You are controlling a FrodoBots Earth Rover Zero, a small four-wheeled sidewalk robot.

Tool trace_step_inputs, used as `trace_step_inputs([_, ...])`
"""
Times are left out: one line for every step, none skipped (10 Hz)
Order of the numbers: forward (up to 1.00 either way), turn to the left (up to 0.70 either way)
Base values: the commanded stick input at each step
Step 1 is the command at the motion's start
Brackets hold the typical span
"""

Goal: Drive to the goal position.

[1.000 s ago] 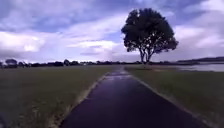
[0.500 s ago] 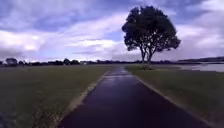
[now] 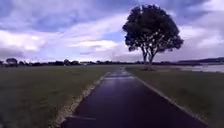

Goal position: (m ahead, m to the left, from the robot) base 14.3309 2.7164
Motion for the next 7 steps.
trace_step_inputs([0.7,0.0])
trace_step_inputs([0.7,0.0])
trace_step_inputs([0.7,0.0])
trace_step_inputs([0.7,0.0])
trace_step_inputs([0.7,0.0])
trace_step_inputs([0.7,0.0])
trace_step_inputs([0.44,0.0])
